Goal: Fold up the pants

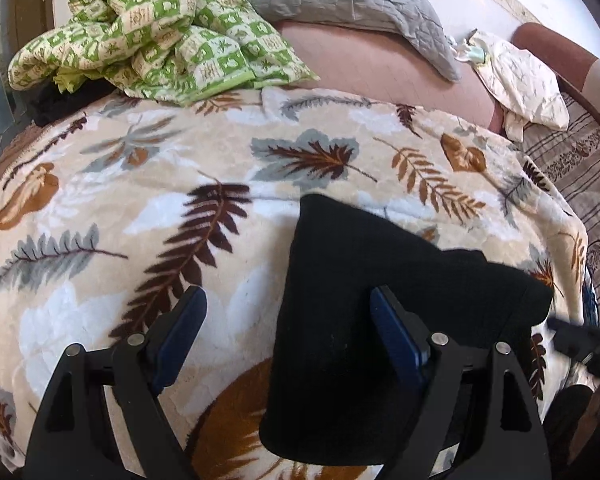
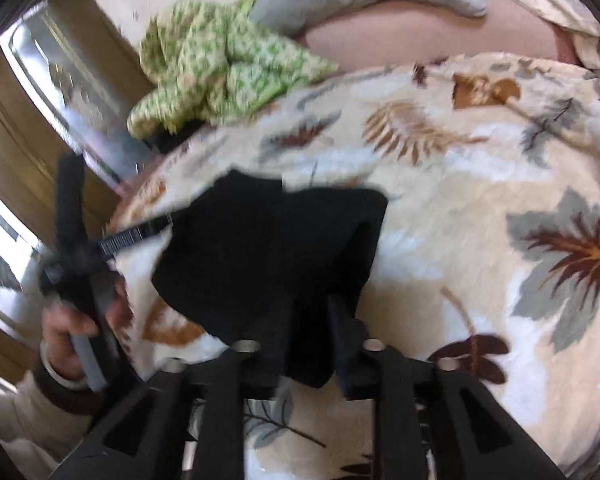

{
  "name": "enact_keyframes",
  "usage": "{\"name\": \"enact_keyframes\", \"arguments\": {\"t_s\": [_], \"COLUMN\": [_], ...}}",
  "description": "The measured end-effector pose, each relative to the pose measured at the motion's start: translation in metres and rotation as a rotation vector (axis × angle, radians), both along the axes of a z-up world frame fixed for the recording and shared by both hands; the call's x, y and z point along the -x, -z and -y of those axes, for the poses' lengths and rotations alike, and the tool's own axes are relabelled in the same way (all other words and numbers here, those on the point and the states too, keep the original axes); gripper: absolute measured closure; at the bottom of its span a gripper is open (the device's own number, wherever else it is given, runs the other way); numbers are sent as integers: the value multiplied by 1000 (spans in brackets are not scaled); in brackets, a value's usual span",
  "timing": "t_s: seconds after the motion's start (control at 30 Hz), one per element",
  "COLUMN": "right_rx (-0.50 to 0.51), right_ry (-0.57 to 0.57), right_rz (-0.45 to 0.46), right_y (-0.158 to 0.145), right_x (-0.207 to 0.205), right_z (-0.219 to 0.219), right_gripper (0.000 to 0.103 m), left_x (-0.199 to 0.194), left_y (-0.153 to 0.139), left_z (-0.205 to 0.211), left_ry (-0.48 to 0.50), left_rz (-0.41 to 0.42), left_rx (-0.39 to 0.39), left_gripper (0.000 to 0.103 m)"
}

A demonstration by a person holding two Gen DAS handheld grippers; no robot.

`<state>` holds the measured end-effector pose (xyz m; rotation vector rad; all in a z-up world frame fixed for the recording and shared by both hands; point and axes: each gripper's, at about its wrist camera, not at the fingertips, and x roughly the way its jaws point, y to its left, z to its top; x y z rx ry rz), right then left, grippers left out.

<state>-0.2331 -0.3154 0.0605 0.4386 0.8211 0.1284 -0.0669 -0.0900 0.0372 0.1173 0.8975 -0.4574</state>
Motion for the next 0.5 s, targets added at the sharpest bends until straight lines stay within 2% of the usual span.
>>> {"name": "enact_keyframes", "arguments": {"t_s": [0.07, 0.13, 0.17, 0.2, 0.23, 0.3, 0.43, 0.5], "right_rx": [3, -29, -43, -45, -21, 102, 158, 182], "right_ry": [64, 76, 69, 51, 25, 3, 23, 47], "right_rz": [28, 20, 4, -5, -11, 5, 69, 65], "right_y": [-6, -1, 5, 9, 11, 4, -15, -12], "right_x": [-1, -14, -24, -32, -41, -55, -70, -76], "right_z": [9, 14, 14, 11, 5, -9, -7, -2], "right_gripper": [30, 32, 45, 78, 90, 92, 95, 95], "left_x": [2, 3, 4, 4, 2, 0, -4, -7], "left_y": [6, 11, 12, 12, 11, 8, 7, 15], "left_z": [3, 4, 4, 4, 4, 1, 1, 6], "left_ry": [-1, -2, -11, -21, -30, -49, -90, -93], "left_rz": [-9, -13, -8, -4, 1, 9, 18, 5], "left_rx": [-1, 1, 1, -4, -10, -5, 30, 12], "left_gripper": [19, 18, 18, 18, 18, 19, 19, 18]}}
